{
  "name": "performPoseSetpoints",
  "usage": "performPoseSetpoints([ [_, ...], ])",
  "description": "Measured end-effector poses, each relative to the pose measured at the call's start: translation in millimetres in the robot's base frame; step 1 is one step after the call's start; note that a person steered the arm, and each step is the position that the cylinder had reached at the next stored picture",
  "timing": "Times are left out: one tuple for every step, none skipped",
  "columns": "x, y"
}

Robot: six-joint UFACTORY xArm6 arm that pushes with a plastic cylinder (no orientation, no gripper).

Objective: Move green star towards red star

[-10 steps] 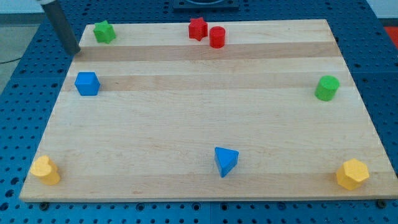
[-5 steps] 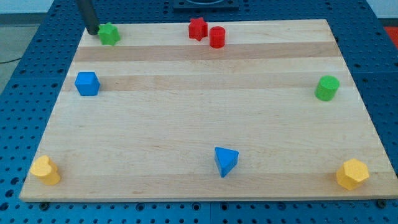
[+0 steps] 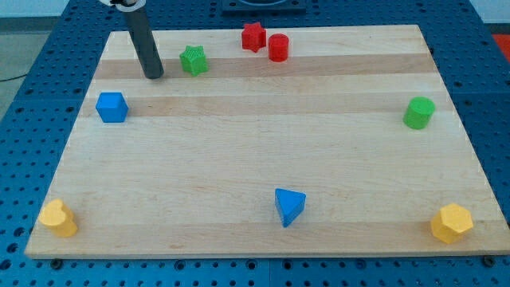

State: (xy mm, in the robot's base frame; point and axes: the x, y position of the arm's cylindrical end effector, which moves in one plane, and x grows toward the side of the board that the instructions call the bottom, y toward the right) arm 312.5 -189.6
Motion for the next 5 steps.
performPoseSetpoints([
  [0.0, 22.6],
  [-1.9, 43.8],
  [-9.1, 56.9],
  [-21.4, 59.6],
  [-21.7, 66.5],
])
